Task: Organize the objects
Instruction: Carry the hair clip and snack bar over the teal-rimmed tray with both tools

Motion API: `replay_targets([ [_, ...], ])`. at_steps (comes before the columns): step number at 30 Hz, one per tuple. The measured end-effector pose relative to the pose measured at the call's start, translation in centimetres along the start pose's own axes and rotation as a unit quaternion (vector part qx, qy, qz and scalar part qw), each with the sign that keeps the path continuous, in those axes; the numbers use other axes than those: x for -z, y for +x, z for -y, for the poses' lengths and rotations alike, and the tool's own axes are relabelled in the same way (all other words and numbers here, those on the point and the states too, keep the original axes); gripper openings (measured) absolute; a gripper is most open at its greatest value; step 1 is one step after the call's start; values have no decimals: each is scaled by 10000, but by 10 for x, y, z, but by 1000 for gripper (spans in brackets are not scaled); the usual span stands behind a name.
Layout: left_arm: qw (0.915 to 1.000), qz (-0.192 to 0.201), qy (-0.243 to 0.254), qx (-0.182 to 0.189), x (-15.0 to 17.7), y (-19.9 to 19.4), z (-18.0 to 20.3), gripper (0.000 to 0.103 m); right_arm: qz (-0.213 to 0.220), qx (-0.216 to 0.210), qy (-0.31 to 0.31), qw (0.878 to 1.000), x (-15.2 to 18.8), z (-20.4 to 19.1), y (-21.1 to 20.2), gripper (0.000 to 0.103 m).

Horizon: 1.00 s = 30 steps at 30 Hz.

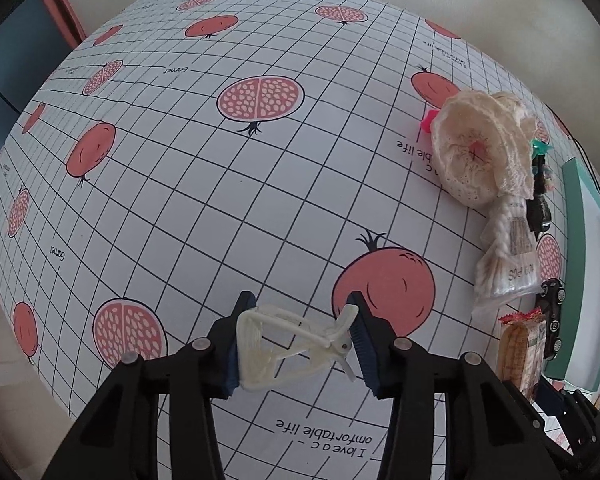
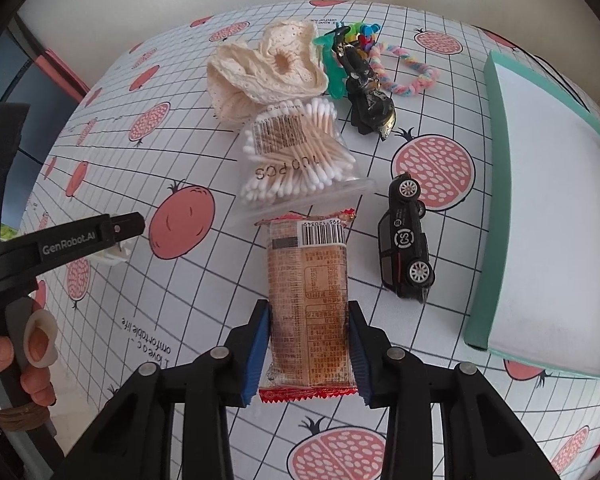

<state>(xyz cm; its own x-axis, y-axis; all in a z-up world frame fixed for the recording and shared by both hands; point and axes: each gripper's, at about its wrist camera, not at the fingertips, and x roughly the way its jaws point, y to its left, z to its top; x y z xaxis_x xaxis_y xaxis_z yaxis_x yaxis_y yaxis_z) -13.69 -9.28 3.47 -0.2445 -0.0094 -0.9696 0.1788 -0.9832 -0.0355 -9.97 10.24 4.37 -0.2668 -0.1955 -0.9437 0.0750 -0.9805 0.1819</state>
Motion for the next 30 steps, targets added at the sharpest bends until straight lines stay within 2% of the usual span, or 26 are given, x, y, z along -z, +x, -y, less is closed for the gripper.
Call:
replay_targets([
  [10, 9985, 403, 72, 357, 8, -36, 24, 48, 674, -253, 164, 9973, 4, 13, -41, 39],
  [11, 9982, 464, 123, 370, -3, -36, 22, 48, 781, -278, 221, 9963, 4, 18, -48, 39],
  [16, 9947, 810, 314, 551, -7, -49, 36, 48, 1252, -232, 652, 9897, 0, 44, -72, 39],
  [23, 9877, 1226, 433, 874, -8, -84, 83, 48, 1851, -45, 1284, 9743, -3, 101, -115, 39],
  [28, 9792, 1431, 734, 1235, -13, -105, 129, 48, 2138, 280, 1468, 9654, -12, 131, -142, 39],
  [30, 9765, 1471, 855, 1321, -15, -110, 147, 48, 2224, 242, 1614, 9612, -17, 144, -149, 39],
])
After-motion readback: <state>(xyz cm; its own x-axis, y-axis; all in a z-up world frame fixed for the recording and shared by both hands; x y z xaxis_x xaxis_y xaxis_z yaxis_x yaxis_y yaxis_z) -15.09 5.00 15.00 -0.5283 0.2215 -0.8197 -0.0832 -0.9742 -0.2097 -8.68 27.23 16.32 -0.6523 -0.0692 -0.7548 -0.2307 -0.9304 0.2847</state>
